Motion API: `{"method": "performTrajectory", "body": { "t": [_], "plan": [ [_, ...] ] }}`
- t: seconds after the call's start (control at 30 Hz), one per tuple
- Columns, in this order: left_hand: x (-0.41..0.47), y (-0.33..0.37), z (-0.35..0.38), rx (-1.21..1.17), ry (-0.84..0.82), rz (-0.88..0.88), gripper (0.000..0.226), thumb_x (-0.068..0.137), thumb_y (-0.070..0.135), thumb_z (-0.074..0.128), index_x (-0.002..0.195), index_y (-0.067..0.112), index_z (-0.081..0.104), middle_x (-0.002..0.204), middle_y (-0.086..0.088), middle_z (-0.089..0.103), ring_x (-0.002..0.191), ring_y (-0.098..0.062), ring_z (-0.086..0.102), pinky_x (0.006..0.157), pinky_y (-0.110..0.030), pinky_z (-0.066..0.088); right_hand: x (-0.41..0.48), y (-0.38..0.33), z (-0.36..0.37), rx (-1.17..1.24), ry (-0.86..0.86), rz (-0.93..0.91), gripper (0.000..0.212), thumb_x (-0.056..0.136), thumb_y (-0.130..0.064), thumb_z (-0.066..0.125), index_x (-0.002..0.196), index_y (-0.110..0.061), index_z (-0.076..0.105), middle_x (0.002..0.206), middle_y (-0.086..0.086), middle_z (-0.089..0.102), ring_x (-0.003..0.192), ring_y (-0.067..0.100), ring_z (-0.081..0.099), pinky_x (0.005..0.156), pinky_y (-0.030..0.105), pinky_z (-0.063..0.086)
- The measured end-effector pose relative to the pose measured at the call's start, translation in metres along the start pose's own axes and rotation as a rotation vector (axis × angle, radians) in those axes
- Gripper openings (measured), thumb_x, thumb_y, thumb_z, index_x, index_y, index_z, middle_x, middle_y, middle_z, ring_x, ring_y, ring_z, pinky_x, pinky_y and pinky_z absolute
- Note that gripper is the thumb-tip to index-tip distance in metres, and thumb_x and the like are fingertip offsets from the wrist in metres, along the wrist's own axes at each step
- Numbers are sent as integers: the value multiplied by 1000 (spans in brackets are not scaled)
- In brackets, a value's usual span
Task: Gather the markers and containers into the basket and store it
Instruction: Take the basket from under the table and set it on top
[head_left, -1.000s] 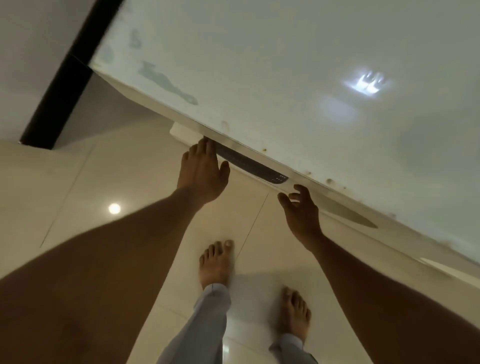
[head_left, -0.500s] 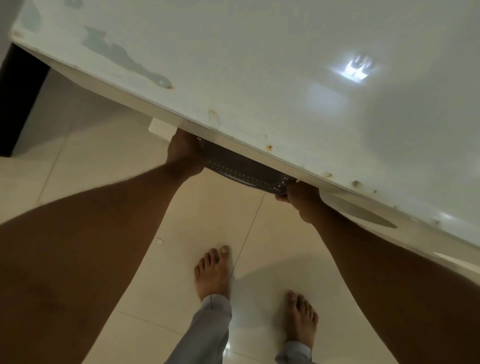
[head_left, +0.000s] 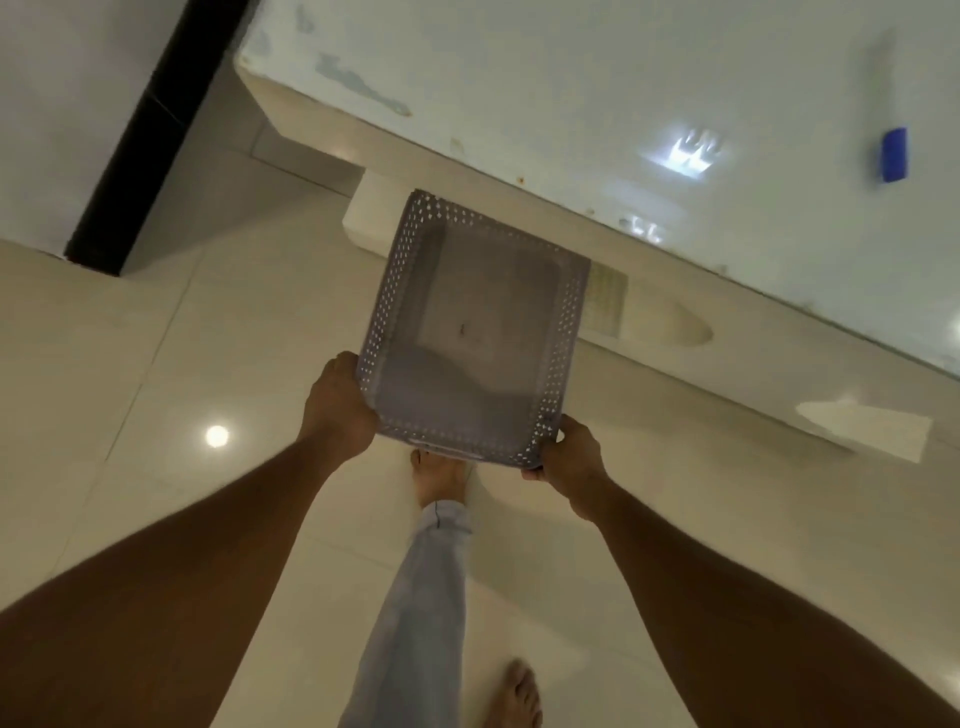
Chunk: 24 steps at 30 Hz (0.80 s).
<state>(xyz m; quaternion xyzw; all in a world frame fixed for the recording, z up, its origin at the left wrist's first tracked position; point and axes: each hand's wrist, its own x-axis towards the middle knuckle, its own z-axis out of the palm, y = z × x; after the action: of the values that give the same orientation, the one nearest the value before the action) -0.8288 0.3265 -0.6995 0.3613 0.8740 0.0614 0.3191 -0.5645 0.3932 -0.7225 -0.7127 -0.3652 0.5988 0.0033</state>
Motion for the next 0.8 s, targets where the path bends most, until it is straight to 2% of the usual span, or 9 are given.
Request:
{"method": "performTrajectory", "body": {
  "t": [0.07, 0.13, 0.3, 0.43, 0.6, 0.8],
  "plan": [
    [-42, 2, 1, -94, -27, -4, 34, 76, 1, 63, 109, 6, 53, 105, -8, 55, 90, -30, 55, 77, -40, 49, -34, 23, -4, -8, -25, -8, 34, 91, -3, 52, 124, -9, 58, 105, 15, 69, 61, 25, 68, 61, 35, 62],
    [-82, -12, 6, -93, -37, -24, 36, 77, 1, 63, 112, 5, 54, 110, -13, 58, 96, -34, 57, 77, -40, 49, -67, 42, -12, -25, -36, -25, 33, 91, -3, 49, 123, -8, 58, 108, 15, 68, 61, 25, 69, 57, 31, 61],
    [-197, -12, -23, -159, -42, -14, 34, 77, 0, 58, 109, 6, 54, 109, -13, 59, 97, -34, 59, 82, -44, 52, -164, 86, -44, -31, -46, -64, 35, 93, -6, 47, 128, -6, 56, 111, 16, 66, 64, 25, 71, 62, 35, 62],
    [-273, -1, -68, -193, -52, 48, 26, 83, 8, 58, 108, 9, 55, 108, -10, 58, 91, -27, 58, 77, -39, 50, -245, 97, -71, -5, -63, -87, 39, 93, -3, 47, 132, -5, 53, 111, 18, 66, 64, 26, 71, 63, 36, 62],
    [-311, 38, -137, -173, -41, 130, 32, 81, 0, 54, 112, 6, 53, 111, -10, 58, 90, -23, 52, 75, -32, 41, -303, 62, -103, 18, -84, -147, 41, 91, 1, 44, 131, -5, 54, 109, 17, 67, 66, 28, 73, 64, 38, 62],
    [-287, 105, -203, -218, 48, 205, 31, 81, 1, 56, 110, 11, 53, 106, -6, 58, 89, -25, 58, 74, -39, 52, -309, -35, -148, 11, -29, -268, 33, 94, -1, 47, 125, -3, 58, 112, 21, 67, 60, 28, 71, 59, 34, 60]
  ]
}}
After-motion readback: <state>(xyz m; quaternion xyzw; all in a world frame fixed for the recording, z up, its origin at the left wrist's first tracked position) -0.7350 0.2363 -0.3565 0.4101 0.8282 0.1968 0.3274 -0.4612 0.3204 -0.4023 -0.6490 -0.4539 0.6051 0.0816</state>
